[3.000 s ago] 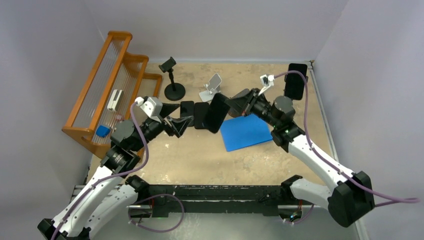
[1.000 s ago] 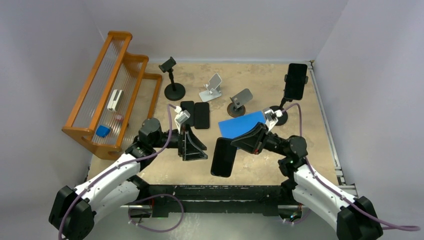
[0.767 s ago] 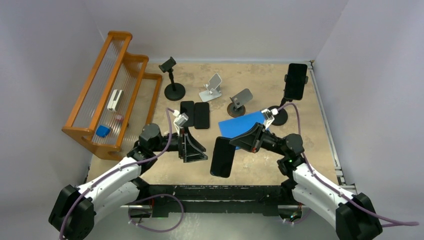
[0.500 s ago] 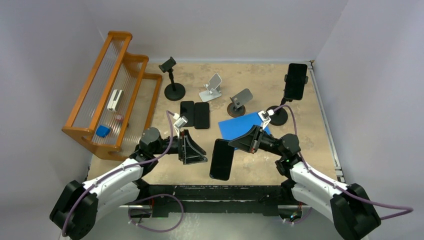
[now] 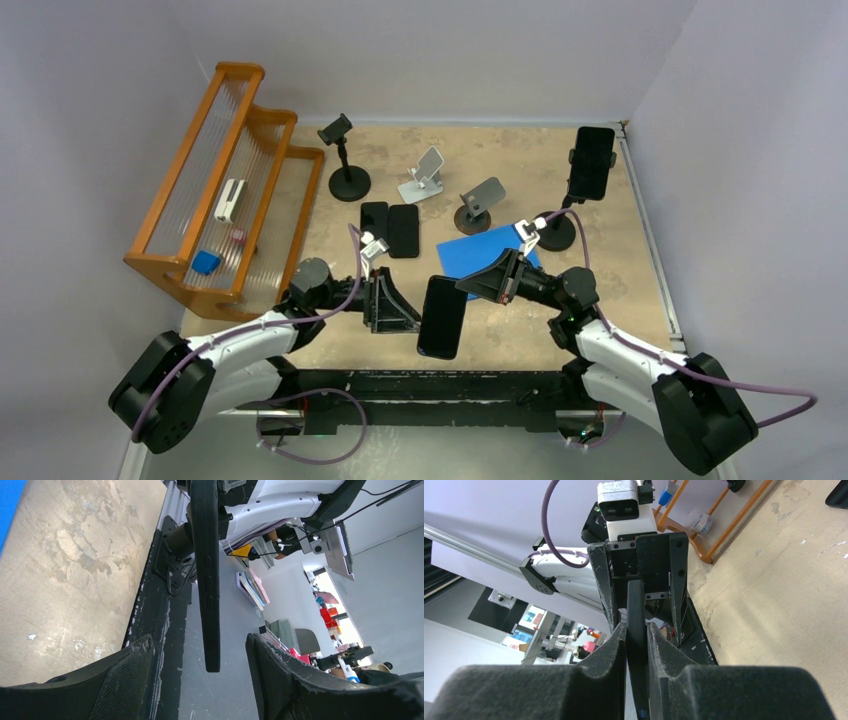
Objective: Remove the phone from the phone stand
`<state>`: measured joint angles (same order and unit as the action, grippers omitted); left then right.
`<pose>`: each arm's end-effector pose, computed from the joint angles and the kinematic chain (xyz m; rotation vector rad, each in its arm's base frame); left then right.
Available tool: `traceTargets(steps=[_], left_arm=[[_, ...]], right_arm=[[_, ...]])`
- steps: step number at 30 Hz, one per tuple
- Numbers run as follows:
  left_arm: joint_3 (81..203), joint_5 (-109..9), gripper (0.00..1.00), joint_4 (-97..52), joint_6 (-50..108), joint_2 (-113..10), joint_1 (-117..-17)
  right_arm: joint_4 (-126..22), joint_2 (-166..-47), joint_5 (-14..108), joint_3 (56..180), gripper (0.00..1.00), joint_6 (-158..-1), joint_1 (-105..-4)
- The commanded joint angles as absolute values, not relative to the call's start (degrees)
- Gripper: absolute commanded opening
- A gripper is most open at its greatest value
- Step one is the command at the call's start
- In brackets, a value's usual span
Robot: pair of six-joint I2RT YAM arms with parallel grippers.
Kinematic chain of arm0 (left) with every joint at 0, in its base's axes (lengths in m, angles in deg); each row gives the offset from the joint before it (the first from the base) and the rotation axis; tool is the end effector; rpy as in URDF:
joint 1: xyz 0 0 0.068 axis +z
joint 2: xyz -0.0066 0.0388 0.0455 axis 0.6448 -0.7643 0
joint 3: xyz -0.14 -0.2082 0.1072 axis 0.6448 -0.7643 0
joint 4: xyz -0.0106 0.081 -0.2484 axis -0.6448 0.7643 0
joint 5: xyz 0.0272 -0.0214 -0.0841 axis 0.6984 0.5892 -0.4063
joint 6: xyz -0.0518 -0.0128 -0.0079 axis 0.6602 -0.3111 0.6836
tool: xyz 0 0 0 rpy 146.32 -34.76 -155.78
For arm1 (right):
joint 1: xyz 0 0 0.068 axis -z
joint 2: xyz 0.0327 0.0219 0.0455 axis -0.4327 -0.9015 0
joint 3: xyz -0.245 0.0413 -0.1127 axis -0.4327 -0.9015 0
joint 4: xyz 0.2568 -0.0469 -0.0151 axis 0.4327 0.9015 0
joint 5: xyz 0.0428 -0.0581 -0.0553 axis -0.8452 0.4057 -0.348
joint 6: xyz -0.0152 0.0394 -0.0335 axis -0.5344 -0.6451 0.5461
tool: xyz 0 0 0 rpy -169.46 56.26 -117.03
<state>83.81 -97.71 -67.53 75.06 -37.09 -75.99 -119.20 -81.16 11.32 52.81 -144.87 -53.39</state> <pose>0.1424 -0.1395 0.2068 0.5924 1.8968 -1.9213 0.1476 0.1052 0.2354 -0.2094 1.5697 1.8848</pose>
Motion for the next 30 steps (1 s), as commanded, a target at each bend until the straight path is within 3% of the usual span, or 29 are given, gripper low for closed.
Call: traceTargets(steps=[1, 30], left_arm=[[85.0, -97.8, 0.65, -72.0, 74.8, -37.8, -77.2], [87.2, -95.8, 0.36, -73.9, 74.4, -43.0, -82.8]], right_arm=[[-124.7, -81.0, 12.3, 54.1, 0.00, -146.5, -53.8], [-124.6, -82.5, 15.0, 53.1, 0.00, -146.0, -54.9]])
